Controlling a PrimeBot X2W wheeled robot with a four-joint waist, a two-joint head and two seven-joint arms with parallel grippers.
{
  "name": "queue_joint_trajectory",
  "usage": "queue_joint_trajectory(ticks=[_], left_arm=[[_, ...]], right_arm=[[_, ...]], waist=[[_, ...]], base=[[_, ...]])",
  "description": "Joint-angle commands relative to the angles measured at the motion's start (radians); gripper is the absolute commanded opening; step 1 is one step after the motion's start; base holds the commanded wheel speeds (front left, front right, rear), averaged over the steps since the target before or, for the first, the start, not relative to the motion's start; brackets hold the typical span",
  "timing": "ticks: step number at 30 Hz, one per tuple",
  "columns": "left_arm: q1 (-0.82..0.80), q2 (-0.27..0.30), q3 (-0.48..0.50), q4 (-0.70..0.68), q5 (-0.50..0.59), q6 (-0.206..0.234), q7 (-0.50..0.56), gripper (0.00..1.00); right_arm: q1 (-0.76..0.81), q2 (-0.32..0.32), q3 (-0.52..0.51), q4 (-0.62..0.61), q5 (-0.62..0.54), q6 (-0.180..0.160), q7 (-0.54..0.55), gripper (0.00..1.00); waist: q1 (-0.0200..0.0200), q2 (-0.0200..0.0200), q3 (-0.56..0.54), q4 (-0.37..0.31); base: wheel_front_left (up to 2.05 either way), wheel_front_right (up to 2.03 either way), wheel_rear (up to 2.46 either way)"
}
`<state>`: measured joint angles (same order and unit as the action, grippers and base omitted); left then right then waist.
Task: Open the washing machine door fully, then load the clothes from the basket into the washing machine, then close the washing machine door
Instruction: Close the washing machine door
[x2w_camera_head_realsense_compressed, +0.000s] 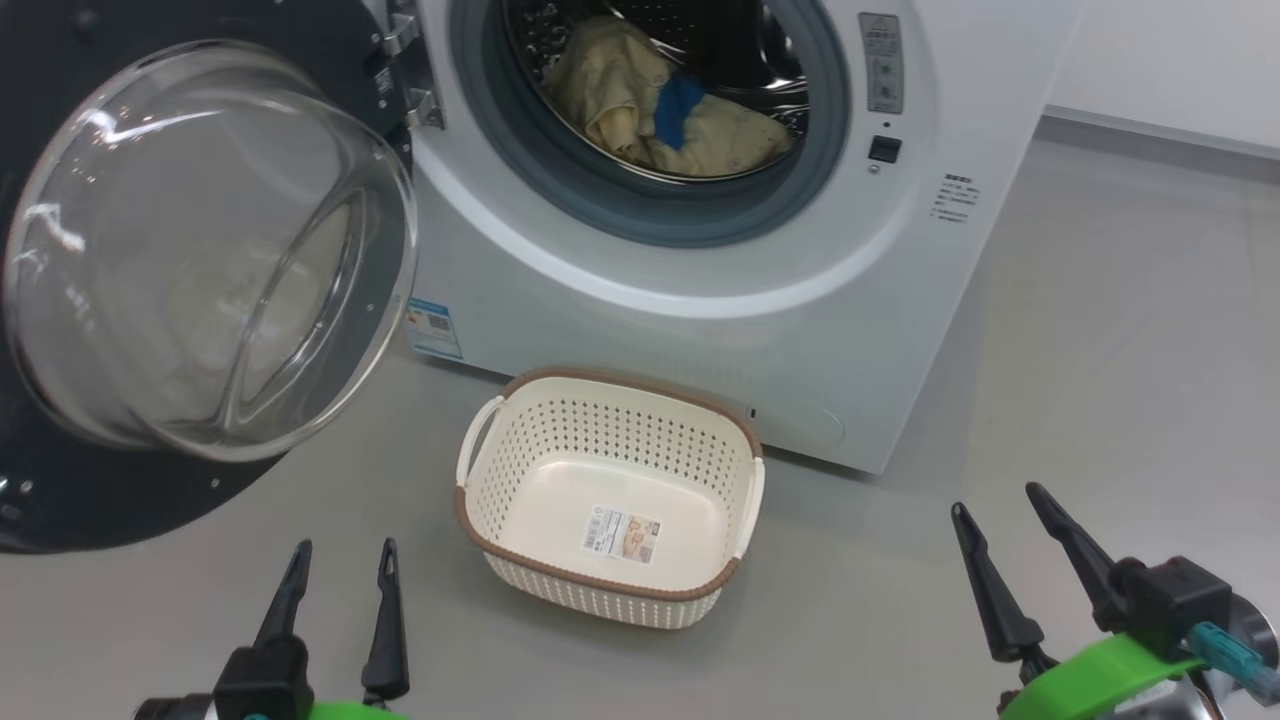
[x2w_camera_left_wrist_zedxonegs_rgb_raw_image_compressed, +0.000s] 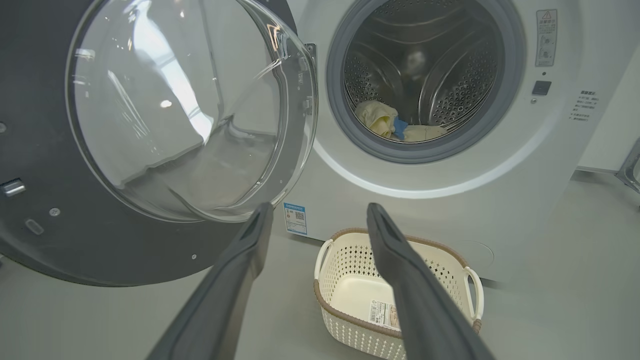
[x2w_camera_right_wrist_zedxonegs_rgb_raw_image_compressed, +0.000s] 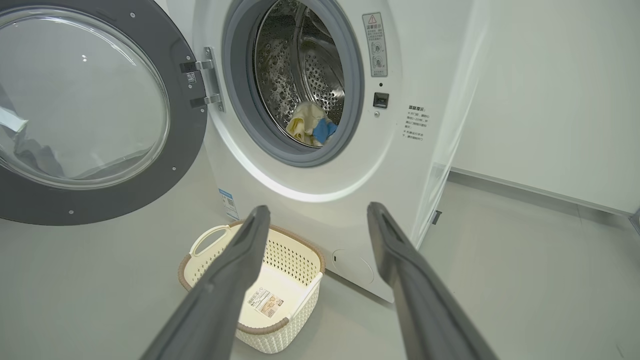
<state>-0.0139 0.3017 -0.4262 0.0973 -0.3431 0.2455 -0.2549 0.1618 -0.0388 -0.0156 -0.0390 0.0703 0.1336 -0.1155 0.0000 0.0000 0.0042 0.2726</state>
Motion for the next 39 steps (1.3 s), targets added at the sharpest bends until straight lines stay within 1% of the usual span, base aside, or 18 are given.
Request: queue_joint_trajectory(ticks=[1,7,13,27,32,33,34,36,39], left_arm=[[-0.053,0.008,0.037,-0.033,0.007,0.047,-0.007,1.00],[-0.055,0.004,0.042,-0.036,0.009,0.046,-0.007,1.00],[-0.052,0.000,0.051,-0.040,0.013,0.046,-0.007,1.00],[-0.053,-0.014,0.075,-0.045,0.020,0.039,-0.007,1.00],[-0.052,-0.021,0.085,-0.047,0.017,0.027,-0.007,1.00],[-0.050,-0.022,0.087,-0.047,0.016,0.024,-0.007,0.89],[-0.049,-0.024,0.089,-0.047,0.014,0.020,-0.007,0.64],[-0.048,-0.029,0.095,-0.052,0.007,0.007,-0.007,0.00],[-0.048,-0.035,0.105,-0.063,-0.001,-0.022,-0.007,0.00]], right_arm=[[-0.031,-0.011,0.024,-0.036,0.005,-0.003,-0.008,1.00],[-0.044,-0.011,0.035,-0.035,0.004,-0.003,-0.007,1.00],[-0.048,-0.011,0.043,-0.033,0.005,-0.003,-0.007,1.00],[-0.060,-0.011,0.053,-0.027,0.003,-0.003,-0.006,1.00],[-0.058,-0.011,0.050,-0.023,0.003,-0.003,-0.008,1.00],[-0.057,-0.011,0.050,-0.022,0.004,-0.003,-0.009,1.00],[-0.056,-0.011,0.050,-0.022,0.004,-0.003,-0.009,1.00],[-0.054,-0.011,0.050,-0.023,0.003,-0.003,-0.009,1.00],[-0.052,-0.011,0.047,-0.027,0.001,-0.003,-0.007,1.00]], waist=[[0.0000,0.0000,0.002,0.031],[0.0000,0.0000,0.007,0.084],[0.0000,0.0000,0.013,0.112],[0.0000,0.0000,0.025,0.106],[0.0000,0.0000,0.022,0.103],[0.0000,0.0000,0.021,0.103],[0.0000,0.0000,0.020,0.104],[0.0000,0.0000,0.019,0.105],[0.0000,0.0000,0.019,0.110]], base=[[0.00,0.00,0.00],[0.00,0.00,0.00],[0.00,0.00,0.00],[0.00,0.00,0.00],[0.00,0.00,0.00],[0.00,0.00,0.00],[0.00,0.00,0.00],[0.00,0.00,0.00],[0.00,0.00,0.00]])
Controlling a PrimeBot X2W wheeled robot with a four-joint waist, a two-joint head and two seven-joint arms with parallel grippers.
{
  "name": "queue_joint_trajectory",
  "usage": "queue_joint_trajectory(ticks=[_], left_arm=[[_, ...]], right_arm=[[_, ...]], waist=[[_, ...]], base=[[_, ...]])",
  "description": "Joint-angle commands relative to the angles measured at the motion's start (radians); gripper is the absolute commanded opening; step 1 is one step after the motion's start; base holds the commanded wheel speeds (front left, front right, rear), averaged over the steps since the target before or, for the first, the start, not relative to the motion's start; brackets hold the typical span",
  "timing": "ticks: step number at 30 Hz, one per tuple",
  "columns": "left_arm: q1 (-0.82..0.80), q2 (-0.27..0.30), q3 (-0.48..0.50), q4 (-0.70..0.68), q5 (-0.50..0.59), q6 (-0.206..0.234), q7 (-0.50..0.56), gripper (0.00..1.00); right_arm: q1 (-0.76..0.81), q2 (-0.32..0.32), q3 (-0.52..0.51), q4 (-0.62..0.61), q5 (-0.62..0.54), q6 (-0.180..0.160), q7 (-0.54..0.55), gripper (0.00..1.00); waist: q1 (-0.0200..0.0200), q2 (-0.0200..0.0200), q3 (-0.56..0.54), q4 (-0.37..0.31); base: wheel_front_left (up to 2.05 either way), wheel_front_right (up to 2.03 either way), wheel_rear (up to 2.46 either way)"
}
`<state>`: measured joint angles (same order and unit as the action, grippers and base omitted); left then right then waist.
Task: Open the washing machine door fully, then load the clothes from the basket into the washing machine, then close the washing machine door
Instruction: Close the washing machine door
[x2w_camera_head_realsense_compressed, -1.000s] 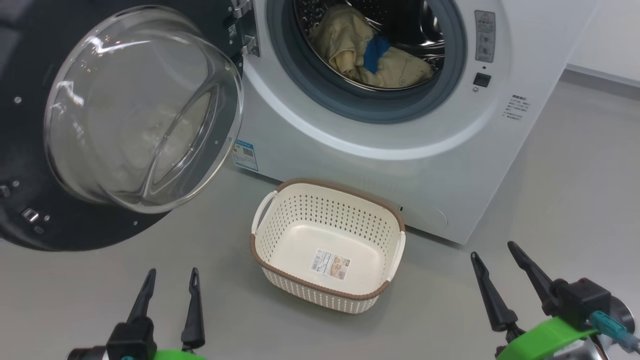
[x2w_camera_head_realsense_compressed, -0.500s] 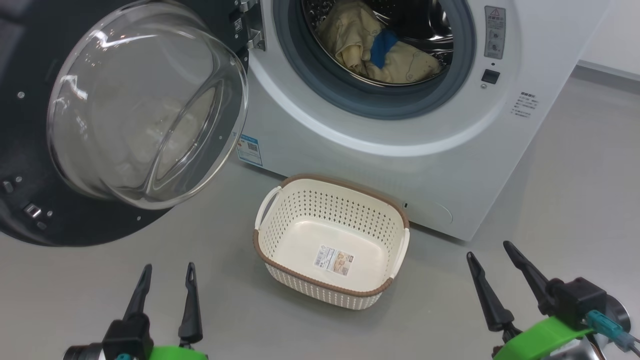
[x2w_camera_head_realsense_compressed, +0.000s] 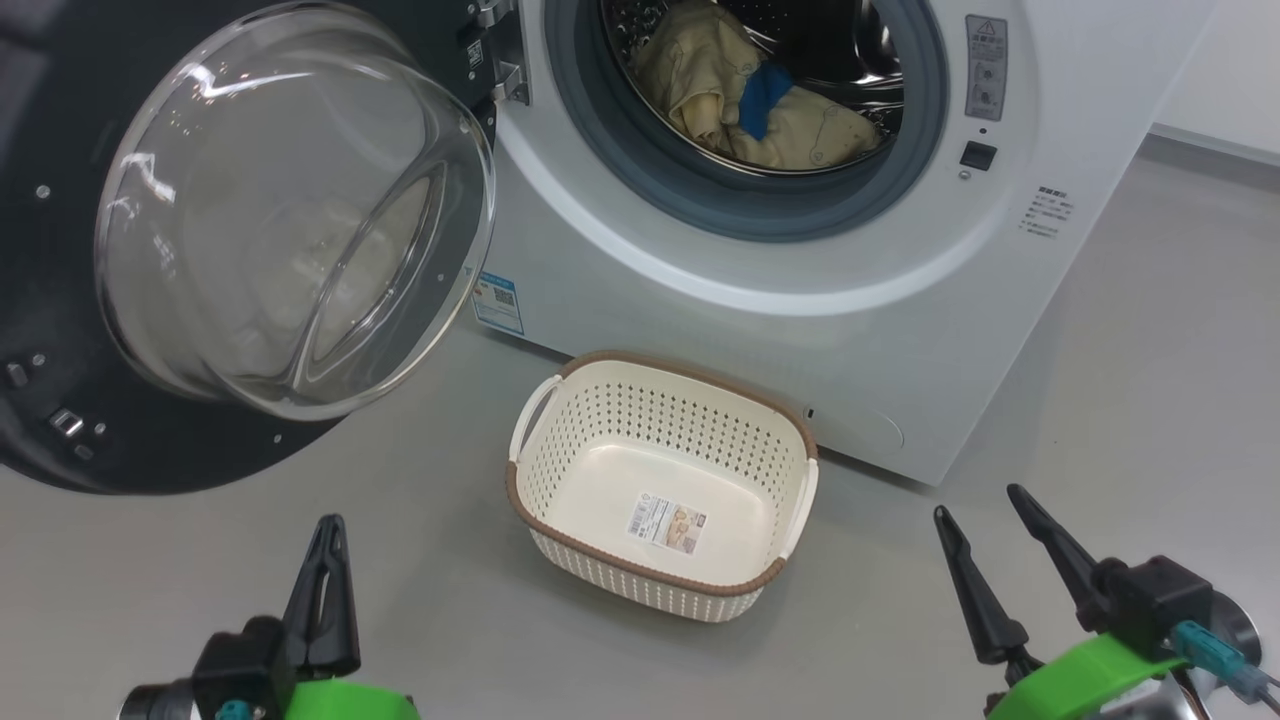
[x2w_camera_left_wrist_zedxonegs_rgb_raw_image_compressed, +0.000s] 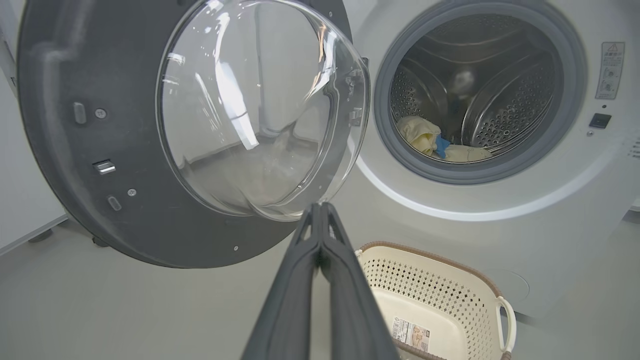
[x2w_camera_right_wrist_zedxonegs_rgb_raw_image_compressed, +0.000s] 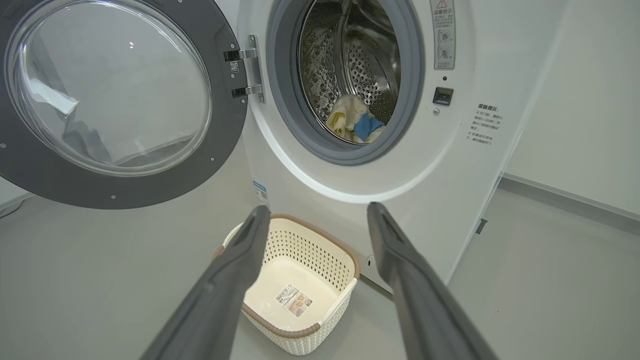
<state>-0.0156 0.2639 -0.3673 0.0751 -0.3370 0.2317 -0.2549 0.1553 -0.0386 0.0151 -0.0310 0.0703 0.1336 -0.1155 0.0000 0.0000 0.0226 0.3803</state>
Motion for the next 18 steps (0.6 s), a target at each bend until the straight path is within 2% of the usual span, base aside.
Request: queue_joint_trajectory(ticks=[1,5,7,11,13,15,18], left_arm=[[-0.047,-0.002,0.053,-0.048,-0.014,-0.018,-0.007,0.00],[-0.045,-0.022,0.081,-0.084,-0.046,-0.053,-0.007,0.00],[-0.042,-0.054,0.113,-0.119,-0.104,-0.099,-0.007,0.00],[-0.034,-0.110,0.197,-0.190,-0.245,-0.221,-0.007,0.00],[-0.033,-0.121,0.232,-0.218,-0.303,-0.275,-0.007,0.00],[-0.035,-0.128,0.259,-0.244,-0.372,-0.310,-0.007,0.00],[-0.045,-0.121,0.287,-0.284,-0.491,-0.339,0.003,0.00]], right_arm=[[-0.045,-0.012,0.015,-0.036,0.000,-0.003,-0.006,1.00],[-0.041,-0.012,0.010,-0.040,-0.001,-0.003,-0.004,1.00],[-0.037,-0.012,0.005,-0.044,-0.001,-0.003,-0.002,1.00],[-0.033,-0.012,-0.002,-0.049,-0.004,-0.003,0.004,1.00],[-0.032,-0.012,-0.004,-0.053,-0.006,-0.003,0.007,1.00],[-0.031,-0.012,-0.006,-0.057,-0.006,-0.003,0.010,1.00],[-0.030,-0.012,-0.009,-0.064,-0.008,-0.003,0.014,1.00]], waist=[[0.0000,0.0000,0.001,0.004],[0.0000,0.0000,0.001,0.011],[0.0000,0.0000,0.000,0.017],[0.0000,0.0000,-0.003,0.028],[0.0000,0.0000,-0.004,0.032],[0.0000,0.0000,-0.005,0.037],[0.0000,0.0000,-0.003,0.041]], base=[[0.00,0.00,0.00],[0.00,0.00,0.00],[0.00,0.00,0.00],[0.00,0.00,0.00],[0.00,0.00,0.00],[0.00,0.00,0.00],[0.00,0.00,0.00]])
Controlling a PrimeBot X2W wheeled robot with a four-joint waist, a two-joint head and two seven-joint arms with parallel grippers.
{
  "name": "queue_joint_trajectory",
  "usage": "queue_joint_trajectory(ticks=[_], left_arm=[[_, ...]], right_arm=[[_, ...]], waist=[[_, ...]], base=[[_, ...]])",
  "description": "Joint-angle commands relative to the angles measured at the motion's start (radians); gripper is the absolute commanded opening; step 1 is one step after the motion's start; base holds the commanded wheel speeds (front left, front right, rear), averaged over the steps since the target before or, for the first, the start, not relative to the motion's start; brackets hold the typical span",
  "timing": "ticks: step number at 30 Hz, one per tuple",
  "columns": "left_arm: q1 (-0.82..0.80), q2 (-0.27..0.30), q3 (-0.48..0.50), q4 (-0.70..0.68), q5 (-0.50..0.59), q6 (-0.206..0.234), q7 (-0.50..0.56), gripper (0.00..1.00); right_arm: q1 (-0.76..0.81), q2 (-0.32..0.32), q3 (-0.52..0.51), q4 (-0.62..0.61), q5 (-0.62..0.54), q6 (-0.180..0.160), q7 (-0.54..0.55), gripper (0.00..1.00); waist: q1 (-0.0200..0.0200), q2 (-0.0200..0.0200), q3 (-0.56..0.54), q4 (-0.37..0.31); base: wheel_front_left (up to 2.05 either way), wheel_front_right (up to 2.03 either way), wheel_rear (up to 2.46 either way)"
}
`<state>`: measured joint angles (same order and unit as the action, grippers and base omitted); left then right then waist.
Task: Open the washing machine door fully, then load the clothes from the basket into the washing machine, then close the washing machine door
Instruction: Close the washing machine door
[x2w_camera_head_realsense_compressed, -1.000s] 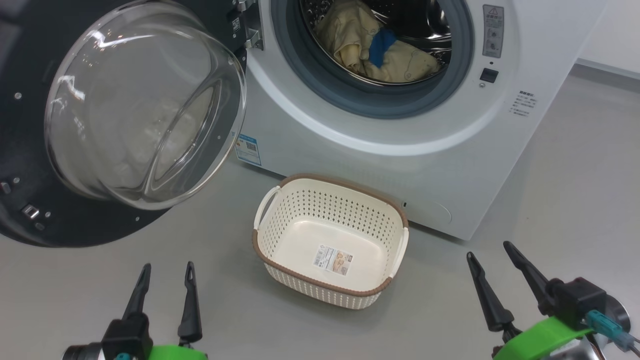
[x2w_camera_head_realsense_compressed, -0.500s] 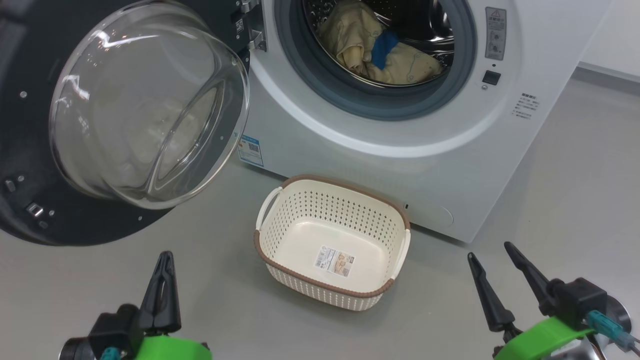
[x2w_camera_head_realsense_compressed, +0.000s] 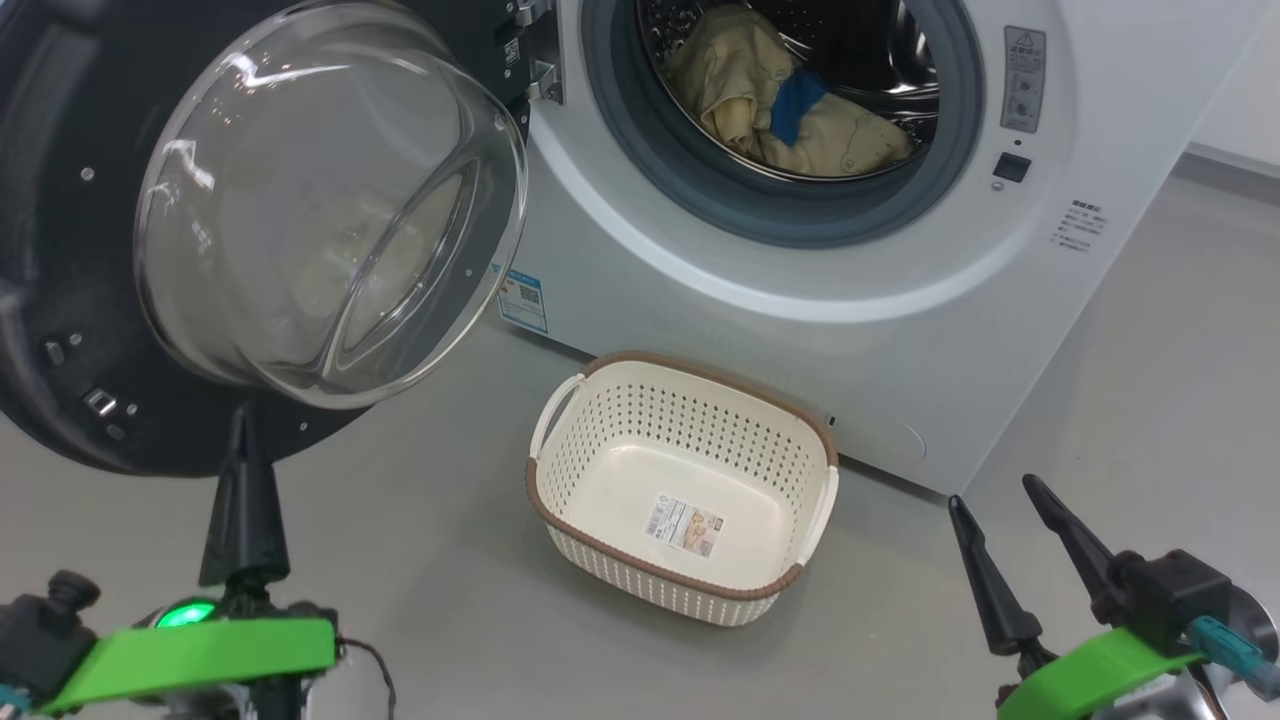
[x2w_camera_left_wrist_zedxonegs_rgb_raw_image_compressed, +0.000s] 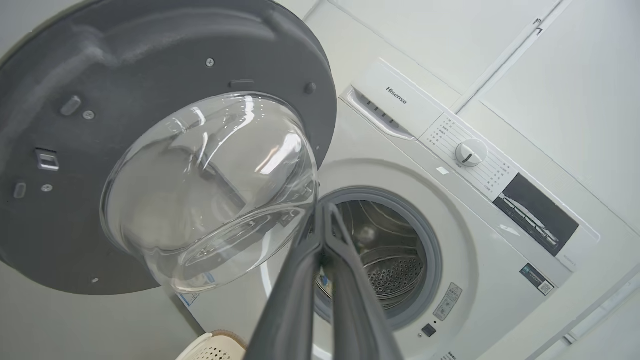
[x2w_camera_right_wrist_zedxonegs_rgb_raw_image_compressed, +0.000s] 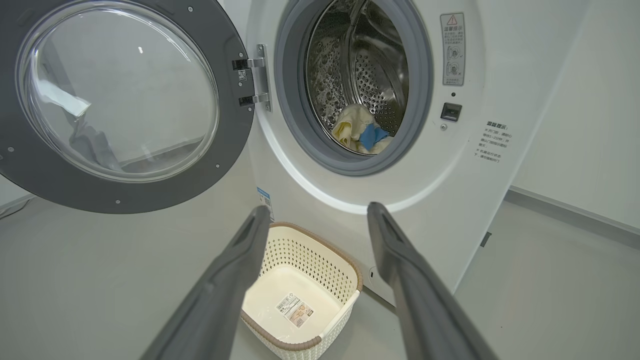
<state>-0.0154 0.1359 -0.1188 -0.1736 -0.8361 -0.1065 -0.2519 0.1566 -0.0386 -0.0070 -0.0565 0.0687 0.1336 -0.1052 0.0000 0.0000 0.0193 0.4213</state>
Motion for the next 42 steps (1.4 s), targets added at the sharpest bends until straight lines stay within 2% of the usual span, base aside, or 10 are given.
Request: queue_joint_trajectory(ticks=[1,7,11,14,20,27,42], left_arm=[[-0.051,0.012,0.047,-0.050,-0.035,-0.007,0.008,0.00],[-0.091,0.058,0.129,-0.131,-0.302,-0.022,0.046,0.00],[-0.116,0.114,0.198,-0.130,-0.428,-0.024,0.059,0.00],[-0.146,0.135,0.242,-0.138,-0.564,-0.024,0.068,0.00],[-0.214,0.211,0.334,-0.080,-0.721,-0.024,0.103,0.00],[-0.301,0.271,0.401,0.057,-0.791,-0.024,0.146,0.00],[-0.476,0.350,0.506,0.344,-0.844,-0.024,0.227,0.00]], right_arm=[[-0.031,-0.012,0.014,-0.040,-0.004,-0.003,0.005,1.00],[-0.032,-0.012,0.010,-0.048,0.001,-0.003,0.010,1.00],[-0.035,-0.012,0.007,-0.052,-0.001,-0.003,0.013,1.00],[-0.039,-0.012,0.004,-0.056,-0.003,-0.003,0.015,1.00],[-0.051,-0.012,-0.002,-0.064,-0.014,-0.003,0.021,1.00],[-0.064,-0.012,0.006,-0.079,-0.026,-0.003,0.028,1.00],[-0.101,-0.012,0.009,-0.108,-0.061,-0.003,0.060,1.00]], waist=[[0.0000,0.0000,0.002,0.001],[0.0000,0.0000,0.011,0.004],[0.0000,0.0000,0.019,0.002],[0.0000,0.0000,0.027,0.002],[0.0000,0.0000,0.051,0.005],[0.0000,0.0000,0.089,-0.009],[0.0000,0.0000,0.176,-0.054]], base=[[0.00,0.00,0.00],[0.00,0.00,0.00],[0.00,0.00,0.00],[0.00,0.00,0.00],[0.00,0.00,0.00],[0.00,0.00,0.00],[0.00,0.00,0.00]])
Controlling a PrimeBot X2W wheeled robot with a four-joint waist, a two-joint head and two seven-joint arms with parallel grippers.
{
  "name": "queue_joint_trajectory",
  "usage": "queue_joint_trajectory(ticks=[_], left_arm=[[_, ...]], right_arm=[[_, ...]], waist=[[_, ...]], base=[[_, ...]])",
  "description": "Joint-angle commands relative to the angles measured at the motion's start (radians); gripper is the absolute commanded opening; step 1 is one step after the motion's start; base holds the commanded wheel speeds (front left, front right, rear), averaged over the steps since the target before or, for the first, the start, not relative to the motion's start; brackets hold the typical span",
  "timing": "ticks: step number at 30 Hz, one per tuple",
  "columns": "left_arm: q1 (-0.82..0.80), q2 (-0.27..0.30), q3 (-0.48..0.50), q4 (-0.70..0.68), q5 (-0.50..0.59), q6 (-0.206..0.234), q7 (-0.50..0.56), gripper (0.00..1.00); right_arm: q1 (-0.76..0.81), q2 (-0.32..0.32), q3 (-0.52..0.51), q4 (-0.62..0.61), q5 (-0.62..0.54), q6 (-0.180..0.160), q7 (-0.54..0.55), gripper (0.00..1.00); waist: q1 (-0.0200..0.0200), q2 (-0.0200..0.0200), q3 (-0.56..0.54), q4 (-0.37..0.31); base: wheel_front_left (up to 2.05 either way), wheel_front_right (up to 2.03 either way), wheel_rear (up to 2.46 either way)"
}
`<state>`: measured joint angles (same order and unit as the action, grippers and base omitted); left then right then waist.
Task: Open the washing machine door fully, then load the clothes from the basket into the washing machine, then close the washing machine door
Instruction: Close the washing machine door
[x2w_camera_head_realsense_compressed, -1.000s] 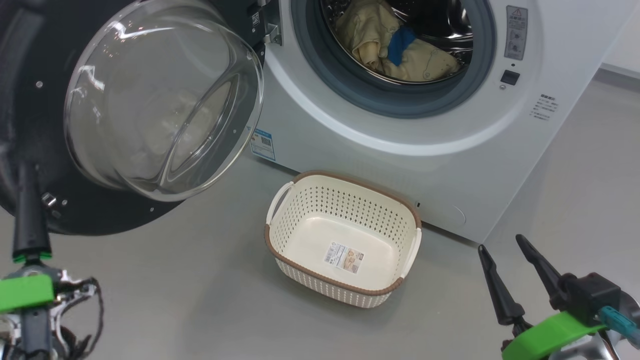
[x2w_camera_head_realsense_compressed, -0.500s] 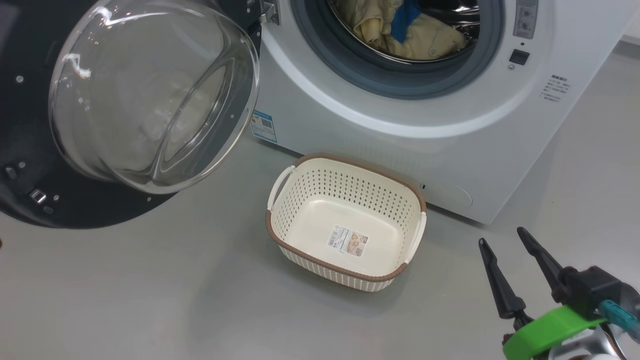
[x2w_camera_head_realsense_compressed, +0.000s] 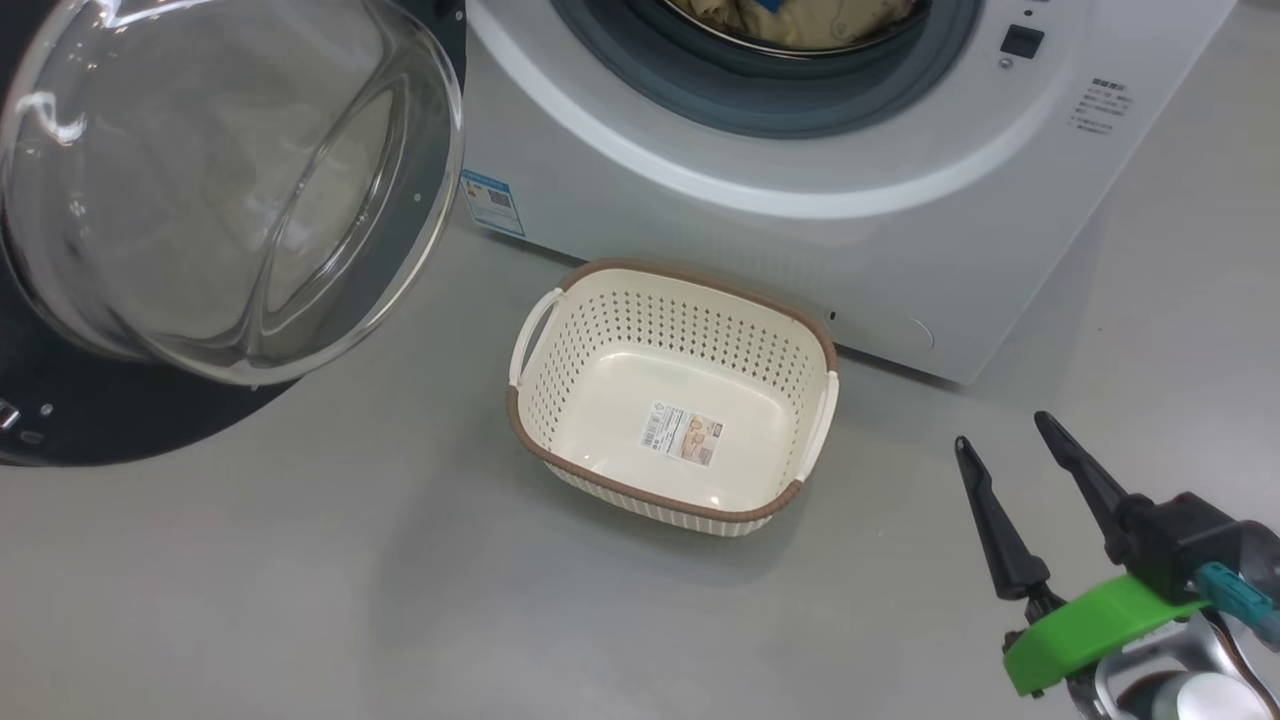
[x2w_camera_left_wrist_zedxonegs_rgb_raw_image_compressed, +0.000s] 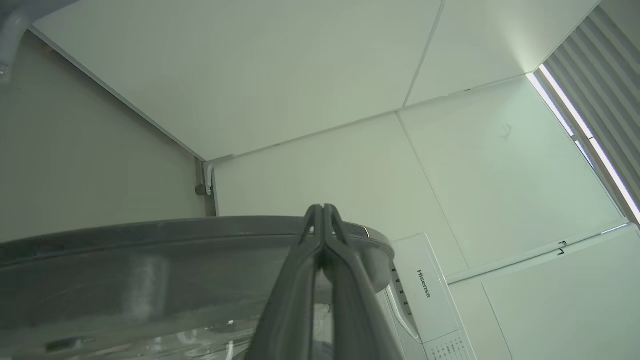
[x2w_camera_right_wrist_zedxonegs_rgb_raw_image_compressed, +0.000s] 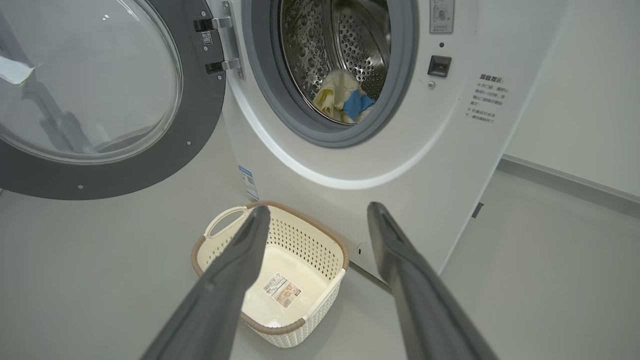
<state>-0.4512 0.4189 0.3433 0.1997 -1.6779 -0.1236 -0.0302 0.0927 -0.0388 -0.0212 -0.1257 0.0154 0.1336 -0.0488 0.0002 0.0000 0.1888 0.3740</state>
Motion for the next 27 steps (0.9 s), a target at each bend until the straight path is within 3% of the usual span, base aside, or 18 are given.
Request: queue_joint_trajectory(ticks=[1,15,27], left_arm=[[-0.048,0.071,0.047,-0.005,-0.003,-0.007,0.012,0.00],[-0.133,0.123,0.086,0.206,0.012,-0.007,0.081,0.00],[-0.133,0.128,0.043,0.261,0.042,-0.007,0.186,0.00]], right_arm=[[-0.039,-0.014,0.024,-0.040,-0.009,-0.003,0.006,1.00],[-0.055,-0.046,0.031,-0.070,-0.001,-0.003,0.034,1.00],[-0.058,-0.046,0.040,-0.072,0.004,-0.003,0.042,1.00]], waist=[[-0.0002,0.0000,0.012,-0.010],[-0.0002,0.0000,0.079,-0.046],[-0.0002,0.0000,0.093,-0.042]], base=[[0.00,0.00,0.00],[0.00,0.00,0.00],[0.00,0.00,0.00]])
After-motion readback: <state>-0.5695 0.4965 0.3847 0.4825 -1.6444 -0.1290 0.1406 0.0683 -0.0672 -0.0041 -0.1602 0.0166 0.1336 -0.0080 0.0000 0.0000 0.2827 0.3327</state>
